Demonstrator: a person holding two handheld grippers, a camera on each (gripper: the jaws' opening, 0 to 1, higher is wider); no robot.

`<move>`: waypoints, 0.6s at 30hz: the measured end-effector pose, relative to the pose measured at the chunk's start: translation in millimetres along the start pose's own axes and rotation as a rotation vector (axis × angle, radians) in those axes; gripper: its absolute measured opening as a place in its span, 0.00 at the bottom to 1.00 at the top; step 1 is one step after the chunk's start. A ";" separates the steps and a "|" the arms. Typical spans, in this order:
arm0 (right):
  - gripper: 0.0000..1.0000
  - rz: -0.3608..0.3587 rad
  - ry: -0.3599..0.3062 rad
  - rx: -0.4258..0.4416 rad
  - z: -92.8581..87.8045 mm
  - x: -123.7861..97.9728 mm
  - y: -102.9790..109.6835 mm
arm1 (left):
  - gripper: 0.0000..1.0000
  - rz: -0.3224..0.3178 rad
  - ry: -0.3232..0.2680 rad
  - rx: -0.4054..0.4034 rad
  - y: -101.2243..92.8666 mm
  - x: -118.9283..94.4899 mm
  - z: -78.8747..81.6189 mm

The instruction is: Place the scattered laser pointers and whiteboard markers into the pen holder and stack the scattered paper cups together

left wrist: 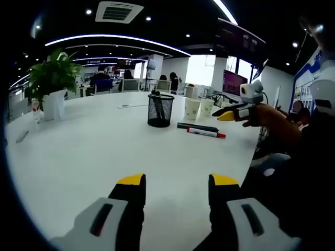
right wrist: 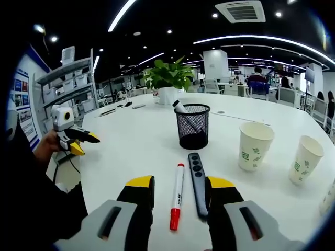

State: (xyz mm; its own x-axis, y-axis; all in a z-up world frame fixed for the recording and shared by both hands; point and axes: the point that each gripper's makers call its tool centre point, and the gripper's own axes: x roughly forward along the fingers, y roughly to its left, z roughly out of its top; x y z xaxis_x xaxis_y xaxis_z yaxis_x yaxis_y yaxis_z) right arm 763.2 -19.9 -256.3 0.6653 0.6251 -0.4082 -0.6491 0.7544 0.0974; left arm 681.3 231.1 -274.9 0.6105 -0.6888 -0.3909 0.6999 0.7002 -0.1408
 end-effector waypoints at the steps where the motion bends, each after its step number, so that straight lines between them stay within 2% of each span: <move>1: 0.41 0.002 -0.001 0.001 0.5 0.7 0.1 | 0.49 0.000 0.003 -0.002 0.5 0.4 -1.4; 18: 0.39 0.008 0.014 0.000 2.4 13.5 -0.7 | 0.50 -0.005 0.019 0.002 -1.8 -0.2 -5.2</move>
State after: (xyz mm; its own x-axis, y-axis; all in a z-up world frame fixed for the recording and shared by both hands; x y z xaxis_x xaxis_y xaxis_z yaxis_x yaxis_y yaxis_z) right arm 773.6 -11.5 -259.8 0.6551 0.6282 -0.4197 -0.6542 0.7496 0.1008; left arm 678.0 230.9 -279.3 0.6002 -0.6883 -0.4073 0.7035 0.6966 -0.1405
